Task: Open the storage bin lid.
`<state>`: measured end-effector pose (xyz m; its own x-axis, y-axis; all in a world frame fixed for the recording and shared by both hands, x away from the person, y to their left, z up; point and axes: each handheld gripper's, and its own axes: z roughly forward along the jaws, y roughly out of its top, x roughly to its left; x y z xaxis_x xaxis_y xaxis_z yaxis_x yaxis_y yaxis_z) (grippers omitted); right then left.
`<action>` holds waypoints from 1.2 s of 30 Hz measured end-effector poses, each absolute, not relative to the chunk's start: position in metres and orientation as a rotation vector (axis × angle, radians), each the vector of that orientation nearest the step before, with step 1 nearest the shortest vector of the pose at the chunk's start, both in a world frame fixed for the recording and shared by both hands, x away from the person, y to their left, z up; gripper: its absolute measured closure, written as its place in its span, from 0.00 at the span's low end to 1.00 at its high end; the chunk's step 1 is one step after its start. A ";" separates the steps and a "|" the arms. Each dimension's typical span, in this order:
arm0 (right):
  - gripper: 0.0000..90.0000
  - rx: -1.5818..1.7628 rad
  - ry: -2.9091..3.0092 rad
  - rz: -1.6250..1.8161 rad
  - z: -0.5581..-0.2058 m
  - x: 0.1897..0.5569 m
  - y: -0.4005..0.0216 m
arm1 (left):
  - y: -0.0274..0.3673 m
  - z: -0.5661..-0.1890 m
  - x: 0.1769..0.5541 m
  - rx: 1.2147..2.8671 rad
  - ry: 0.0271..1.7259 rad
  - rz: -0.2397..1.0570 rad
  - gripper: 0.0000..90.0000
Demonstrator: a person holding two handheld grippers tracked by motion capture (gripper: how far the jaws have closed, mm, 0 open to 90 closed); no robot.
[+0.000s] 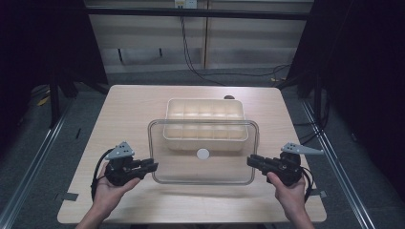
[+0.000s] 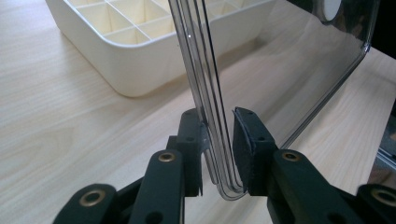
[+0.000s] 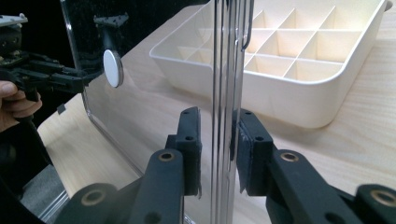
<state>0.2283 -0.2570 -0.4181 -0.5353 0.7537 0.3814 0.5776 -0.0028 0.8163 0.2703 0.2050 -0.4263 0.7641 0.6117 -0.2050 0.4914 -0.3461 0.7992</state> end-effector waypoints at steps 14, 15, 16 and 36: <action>0.81 1.498 2.123 1.535 -0.441 0.209 -0.265 | 0.197 -0.446 0.253 2.080 0.828 0.104 0.81; 0.81 1.499 2.132 1.529 -0.443 0.209 -0.264 | 0.197 -0.447 0.253 2.083 0.833 0.102 0.81; 0.81 1.501 2.137 1.522 -0.444 0.209 -0.263 | 0.198 -0.449 0.253 2.086 0.837 0.099 0.81; 0.76 1.542 2.256 1.389 -0.470 0.220 -0.251 | 0.201 -0.469 0.249 2.152 0.851 0.070 0.74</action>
